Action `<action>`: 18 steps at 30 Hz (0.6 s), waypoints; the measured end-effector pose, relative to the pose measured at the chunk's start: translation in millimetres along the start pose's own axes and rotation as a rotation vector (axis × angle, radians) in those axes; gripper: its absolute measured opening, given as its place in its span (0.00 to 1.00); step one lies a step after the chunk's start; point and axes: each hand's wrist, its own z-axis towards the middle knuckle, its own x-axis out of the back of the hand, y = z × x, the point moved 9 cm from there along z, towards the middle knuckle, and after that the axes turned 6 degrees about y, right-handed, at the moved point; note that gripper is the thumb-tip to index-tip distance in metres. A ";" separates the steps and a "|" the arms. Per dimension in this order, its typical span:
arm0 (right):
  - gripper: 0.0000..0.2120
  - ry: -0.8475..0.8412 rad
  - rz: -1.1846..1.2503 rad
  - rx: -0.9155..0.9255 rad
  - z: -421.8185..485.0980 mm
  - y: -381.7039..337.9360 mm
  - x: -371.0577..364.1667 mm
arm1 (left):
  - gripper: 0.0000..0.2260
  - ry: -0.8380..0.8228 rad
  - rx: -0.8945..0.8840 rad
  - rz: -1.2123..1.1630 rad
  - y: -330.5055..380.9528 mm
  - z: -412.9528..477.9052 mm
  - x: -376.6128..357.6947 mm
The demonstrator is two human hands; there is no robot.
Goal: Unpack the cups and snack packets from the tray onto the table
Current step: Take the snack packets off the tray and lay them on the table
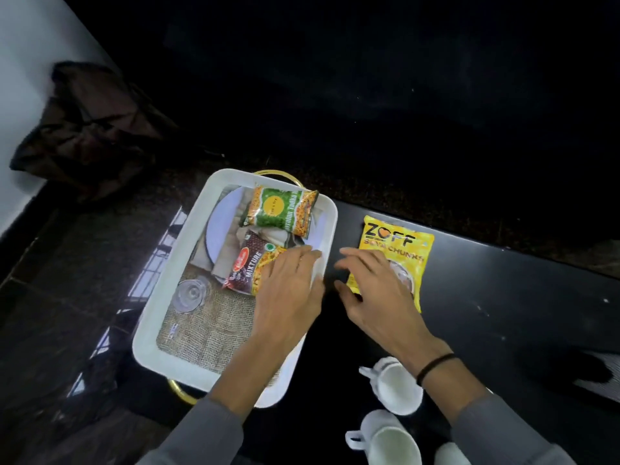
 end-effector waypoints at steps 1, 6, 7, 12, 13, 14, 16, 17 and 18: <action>0.10 -0.026 0.013 0.027 5.1 -11.3 -7.3 | 0.15 0.027 0.052 0.009 -13.5 -2.1 8.8; 0.23 -0.176 -0.024 0.069 28.6 -50.8 -52.0 | 0.23 0.129 0.524 -0.093 -102.9 -26.1 35.5; 0.28 -0.225 -0.032 0.064 30.6 -54.5 -62.1 | 0.23 0.152 0.658 -0.137 -120.5 -36.2 36.9; 0.35 -0.371 -0.043 0.030 29.2 -62.4 -93.3 | 0.11 0.111 1.005 -0.691 -155.3 -63.1 14.2; 0.35 -0.383 -0.011 0.013 27.4 -62.7 -96.3 | 0.09 0.108 1.043 -0.804 -155.2 -63.9 10.1; 0.36 -0.389 0.026 -0.002 25.4 -62.5 -97.8 | 0.08 0.113 1.063 -0.896 -154.3 -63.7 6.1; 0.36 -0.391 0.083 -0.020 22.6 -63.4 -99.7 | 0.07 0.123 1.066 -1.013 -150.5 -59.2 0.9; 0.37 -0.390 0.101 -0.026 21.4 -63.5 -99.7 | 0.08 0.119 1.077 -1.049 -147.7 -57.6 -1.8; 0.37 -0.388 0.121 -0.033 21.0 -63.8 -99.6 | 0.10 0.114 1.100 -1.074 -146.0 -56.3 -4.2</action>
